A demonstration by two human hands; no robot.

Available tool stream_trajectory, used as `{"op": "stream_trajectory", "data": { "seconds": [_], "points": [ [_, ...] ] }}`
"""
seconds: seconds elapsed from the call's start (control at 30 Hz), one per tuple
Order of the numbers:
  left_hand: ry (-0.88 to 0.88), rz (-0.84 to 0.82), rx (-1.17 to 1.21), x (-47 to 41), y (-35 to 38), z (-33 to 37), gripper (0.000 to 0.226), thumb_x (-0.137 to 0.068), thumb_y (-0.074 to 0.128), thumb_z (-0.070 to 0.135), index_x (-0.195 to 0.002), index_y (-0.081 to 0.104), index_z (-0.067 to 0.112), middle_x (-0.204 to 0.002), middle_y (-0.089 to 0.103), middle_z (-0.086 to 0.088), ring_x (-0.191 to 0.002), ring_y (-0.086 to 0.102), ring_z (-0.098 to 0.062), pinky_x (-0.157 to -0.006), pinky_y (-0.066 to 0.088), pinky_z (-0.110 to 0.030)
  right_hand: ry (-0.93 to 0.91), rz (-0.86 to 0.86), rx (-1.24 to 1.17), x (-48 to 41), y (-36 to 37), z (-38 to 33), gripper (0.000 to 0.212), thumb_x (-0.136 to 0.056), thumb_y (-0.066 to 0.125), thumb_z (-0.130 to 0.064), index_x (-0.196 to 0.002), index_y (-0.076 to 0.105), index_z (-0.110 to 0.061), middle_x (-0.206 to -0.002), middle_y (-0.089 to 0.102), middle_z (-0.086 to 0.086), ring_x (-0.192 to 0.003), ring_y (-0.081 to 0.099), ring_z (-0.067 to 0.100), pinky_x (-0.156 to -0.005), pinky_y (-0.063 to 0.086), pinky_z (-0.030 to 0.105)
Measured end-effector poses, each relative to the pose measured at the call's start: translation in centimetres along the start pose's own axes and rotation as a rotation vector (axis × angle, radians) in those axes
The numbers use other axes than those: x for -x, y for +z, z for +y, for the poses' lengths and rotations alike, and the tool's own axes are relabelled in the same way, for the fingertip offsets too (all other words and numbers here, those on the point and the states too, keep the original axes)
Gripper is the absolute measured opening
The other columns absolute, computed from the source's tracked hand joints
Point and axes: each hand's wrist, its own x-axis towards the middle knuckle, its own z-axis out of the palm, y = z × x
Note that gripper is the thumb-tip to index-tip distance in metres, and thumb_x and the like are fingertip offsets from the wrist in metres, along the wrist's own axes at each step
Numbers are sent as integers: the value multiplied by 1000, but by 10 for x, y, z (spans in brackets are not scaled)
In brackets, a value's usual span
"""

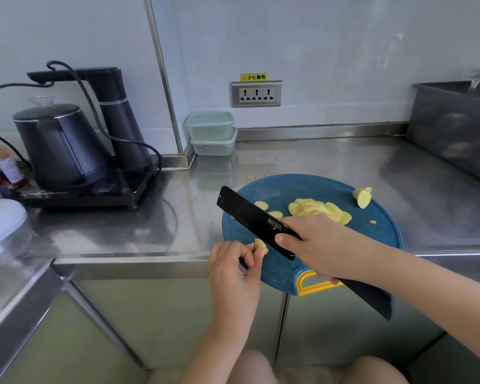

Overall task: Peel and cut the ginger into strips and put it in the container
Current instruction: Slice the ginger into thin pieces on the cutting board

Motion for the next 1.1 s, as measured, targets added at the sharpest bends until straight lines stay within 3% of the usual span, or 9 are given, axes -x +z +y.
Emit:
{"op": "stream_trajectory", "data": {
  "seconds": [0.17, 0.27, 0.6, 0.8, 0.97, 1.03, 1.1],
  "points": [
    [7, 1, -1, -1, 1, 1, 34, -82, 66, 28, -63, 38, 25, -62, 48, 14, -82, 59, -19, -67, 45, -29, 28, -10, -31, -1, 3, -1, 27, -102, 36, -32, -106, 55, -14, -89, 60, 11, -37, 48, 9, -32, 40, 16],
    [23, -2, -14, 0, 1, 0, 36, -81, 69, 20, -64, 37, 25, -62, 46, 15, -83, 59, -16, -68, 43, -24, 32, -25, -59, -2, 4, -2, 25, -102, 37, -32, -105, 54, -15, -85, 58, 9, -30, 46, 6, -33, 40, 17],
    [50, -6, -48, -1, 2, -2, 40, -80, 71, 15, -63, 37, 25, -61, 42, 17, -81, 57, -16, -67, 41, -22, 27, -17, -27, 0, 4, -4, 24, -103, 36, -31, -107, 54, -16, -85, 56, 7, -41, 48, 9, -34, 40, 15],
    [61, -10, -16, -2, 1, 1, 38, -85, 65, 35, -63, 34, 28, -61, 41, 18, -79, 58, -17, -66, 41, -23, 26, 1, 104, 0, 6, -9, 25, -104, 33, -30, -110, 52, -14, -72, 43, -3, -53, 41, 8, -41, 39, 16],
    [59, -15, -59, -2, 1, -3, 47, -78, 75, 12, -62, 33, 27, -60, 38, 20, -75, 53, -11, -66, 38, -17, 58, -51, 136, -5, 6, -12, 23, -103, 33, -33, -107, 49, -17, -74, 44, -3, -54, 44, 7, -39, 37, 15],
    [65, -14, -73, -2, 1, -4, 47, -78, 74, 13, -62, 33, 27, -60, 36, 21, -73, 46, -4, -66, 36, -12, 55, -69, 154, -6, 5, -12, 26, -103, 33, -33, -107, 50, -15, -74, 45, -2, -52, 44, 7, -37, 36, 15],
    [62, -1, -71, -2, 1, -4, 45, -79, 72, 19, -61, 32, 27, -59, 37, 19, -72, 46, -7, -65, 37, -14, 36, -69, 186, -9, 6, -13, 27, -104, 33, -32, -108, 51, -13, -73, 44, -2, -53, 41, 7, -38, 37, 17]
  ]
}}
